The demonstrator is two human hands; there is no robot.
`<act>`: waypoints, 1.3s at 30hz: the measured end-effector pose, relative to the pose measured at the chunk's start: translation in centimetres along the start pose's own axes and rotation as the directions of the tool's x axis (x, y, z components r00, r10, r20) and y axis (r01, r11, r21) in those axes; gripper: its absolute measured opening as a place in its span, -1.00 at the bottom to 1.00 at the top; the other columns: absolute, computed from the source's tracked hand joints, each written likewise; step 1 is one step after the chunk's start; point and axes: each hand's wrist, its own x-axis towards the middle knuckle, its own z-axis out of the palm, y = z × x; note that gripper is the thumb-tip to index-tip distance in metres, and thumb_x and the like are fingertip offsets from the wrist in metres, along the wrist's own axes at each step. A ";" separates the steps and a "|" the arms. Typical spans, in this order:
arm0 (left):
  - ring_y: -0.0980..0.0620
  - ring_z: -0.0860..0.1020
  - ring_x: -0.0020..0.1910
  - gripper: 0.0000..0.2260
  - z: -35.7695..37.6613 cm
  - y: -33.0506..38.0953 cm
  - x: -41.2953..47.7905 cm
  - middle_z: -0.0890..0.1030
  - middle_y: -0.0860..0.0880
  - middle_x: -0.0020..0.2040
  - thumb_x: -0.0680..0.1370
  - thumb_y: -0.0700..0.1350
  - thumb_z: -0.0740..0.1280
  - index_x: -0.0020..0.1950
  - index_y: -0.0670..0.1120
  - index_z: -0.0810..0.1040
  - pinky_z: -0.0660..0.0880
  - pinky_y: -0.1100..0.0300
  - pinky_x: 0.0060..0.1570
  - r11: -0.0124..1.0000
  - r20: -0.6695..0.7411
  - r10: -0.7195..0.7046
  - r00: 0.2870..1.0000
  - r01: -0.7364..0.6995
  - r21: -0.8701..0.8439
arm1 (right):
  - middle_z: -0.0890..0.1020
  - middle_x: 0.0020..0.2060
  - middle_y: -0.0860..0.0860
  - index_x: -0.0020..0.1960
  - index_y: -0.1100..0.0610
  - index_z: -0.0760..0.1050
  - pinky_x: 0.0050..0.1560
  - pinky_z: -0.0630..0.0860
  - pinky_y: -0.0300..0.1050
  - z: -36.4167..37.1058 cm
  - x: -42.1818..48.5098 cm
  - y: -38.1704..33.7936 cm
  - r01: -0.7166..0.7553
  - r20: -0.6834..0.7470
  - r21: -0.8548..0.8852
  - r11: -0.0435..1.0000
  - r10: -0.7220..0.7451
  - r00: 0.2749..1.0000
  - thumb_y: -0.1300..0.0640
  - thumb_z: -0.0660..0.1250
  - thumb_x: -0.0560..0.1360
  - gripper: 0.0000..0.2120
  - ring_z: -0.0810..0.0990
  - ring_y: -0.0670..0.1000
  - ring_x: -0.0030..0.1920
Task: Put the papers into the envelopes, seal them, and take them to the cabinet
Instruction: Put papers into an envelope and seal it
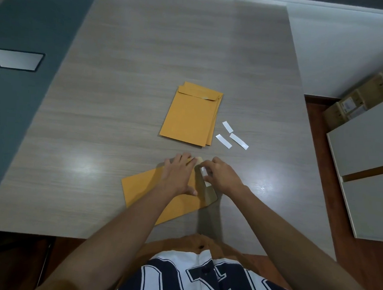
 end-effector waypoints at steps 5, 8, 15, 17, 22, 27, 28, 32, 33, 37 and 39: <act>-0.08 0.27 0.35 -0.04 0.2 -0.1 0.1 0.23 -0.01 0.43 0.26 0.41 0.44 0.51 0.05 0.18 0.35 -0.08 0.18 1.000 -0.006 0.001 1.000 -0.001 0.000 | 0.50 0.02 0.01 0.26 0.04 0.51 0.01 0.50 -0.08 0.2 0.2 0.4 -0.006 -0.044 0.052 0.999 0.008 0.999 0.10 0.45 0.47 -0.63 0.54 0.05 0.01; -0.08 0.28 0.34 -0.04 0.3 -0.2 0.1 0.23 -0.01 0.42 0.25 0.42 0.45 0.51 0.05 0.18 0.35 -0.08 0.17 1.000 -0.020 0.000 1.000 0.000 -0.001 | 0.52 0.00 0.02 0.21 0.08 0.53 0.06 0.55 -0.02 0.2 0.3 0.4 -0.013 -0.051 0.084 0.996 0.017 0.999 0.11 0.48 0.45 -0.64 0.56 0.05 0.01; -0.07 0.29 0.33 -0.04 0.3 -0.2 0.1 0.23 -0.01 0.42 0.24 0.43 0.44 0.51 0.06 0.18 0.36 -0.09 0.18 1.000 -0.017 -0.001 1.000 0.001 0.002 | 0.46 -0.06 -0.02 0.14 0.10 0.51 0.04 0.55 -0.04 0.3 0.6 0.2 -0.015 -0.065 0.099 0.995 0.021 0.998 0.10 0.46 0.47 -0.72 0.54 0.03 -0.03; -0.08 0.28 0.34 -0.04 0.3 -0.1 0.2 0.23 -0.01 0.43 0.25 0.42 0.44 0.51 0.06 0.17 0.36 -0.09 0.19 1.000 -0.012 -0.003 1.000 0.003 0.002 | 0.45 -0.06 -0.03 0.12 0.10 0.50 0.02 0.53 -0.06 0.4 0.8 0.1 -0.018 -0.069 0.099 0.995 0.025 0.997 0.08 0.45 0.48 -0.74 0.52 0.02 -0.04; -0.07 0.27 0.34 -0.04 0.3 -0.1 0.1 0.23 -0.01 0.42 0.25 0.41 0.45 0.51 0.06 0.18 0.35 -0.09 0.19 1.000 -0.013 -0.006 1.000 0.006 -0.002 | 0.49 -0.06 -0.01 0.01 0.08 0.47 -0.02 0.51 -0.07 0.6 1.0 0.0 -0.040 -0.089 0.145 0.989 0.053 0.995 0.07 0.44 0.48 -0.80 0.51 0.01 -0.07; -0.07 0.27 0.35 -0.04 0.2 -0.1 0.1 0.22 -0.01 0.42 0.25 0.41 0.46 0.51 0.06 0.18 0.35 -0.10 0.20 1.000 -0.007 -0.005 1.000 0.005 -0.005 | 0.56 -0.14 -0.01 -0.08 0.10 0.49 -0.06 0.55 -0.04 0.7 1.0 0.1 -0.039 -0.128 0.223 0.974 0.069 0.989 0.16 0.39 0.51 -0.93 0.55 0.01 -0.11; -0.07 0.27 0.34 -0.04 0.3 -0.1 0.1 0.22 -0.01 0.42 0.25 0.41 0.46 0.51 0.06 0.18 0.35 -0.09 0.20 1.000 -0.009 -0.005 1.000 0.005 -0.003 | 0.58 -0.15 -0.02 -0.07 0.12 0.51 -0.06 0.56 -0.03 0.7 1.0 0.2 -0.041 -0.134 0.239 0.970 0.075 0.988 0.20 0.39 0.51 -0.95 0.57 0.02 -0.11; -0.07 0.27 0.33 -0.04 0.3 -0.1 0.1 0.22 0.00 0.41 0.24 0.43 0.45 0.51 0.07 0.18 0.36 -0.08 0.18 1.000 -0.010 -0.003 1.000 0.003 0.003 | 0.61 -0.19 -0.03 -0.03 0.13 0.53 -0.11 0.57 -0.05 0.4 0.9 0.4 -0.055 -0.133 0.305 0.951 0.100 0.986 0.24 0.36 0.49 -0.93 0.60 0.01 -0.15; -0.07 0.27 0.33 -0.04 0.3 -0.2 0.1 0.22 0.00 0.41 0.24 0.43 0.45 0.51 0.07 0.18 0.36 -0.08 0.17 1.000 -0.009 -0.003 1.000 0.003 0.001 | 0.62 -0.19 -0.02 -0.02 0.12 0.54 -0.12 0.58 -0.07 0.4 0.9 0.3 -0.061 -0.121 0.323 0.945 0.105 0.987 0.24 0.35 0.49 -0.92 0.60 0.00 -0.16; -0.08 0.27 0.33 -0.05 0.2 -0.2 0.1 0.22 -0.01 0.41 0.25 0.43 0.44 0.51 0.07 0.18 0.35 -0.08 0.17 1.000 -0.007 0.001 1.000 -0.001 -0.004 | 0.66 -0.17 0.03 -0.02 0.10 0.61 -0.12 0.56 -0.11 -0.1 0.9 0.0 -0.092 -0.083 0.341 0.936 0.127 0.988 0.24 0.33 0.49 -0.87 0.59 -0.03 -0.19; -0.07 0.26 0.34 -0.05 0.1 -0.2 0.1 0.22 -0.01 0.41 0.25 0.43 0.43 0.51 0.07 0.17 0.35 -0.07 0.16 1.000 -0.002 0.002 1.000 -0.002 -0.005 | 0.64 -0.23 0.04 -0.08 0.11 0.60 -0.16 0.52 -0.17 -0.6 0.8 0.1 -0.116 -0.089 0.383 0.916 0.162 0.983 0.21 0.36 0.48 -0.95 0.55 -0.05 -0.25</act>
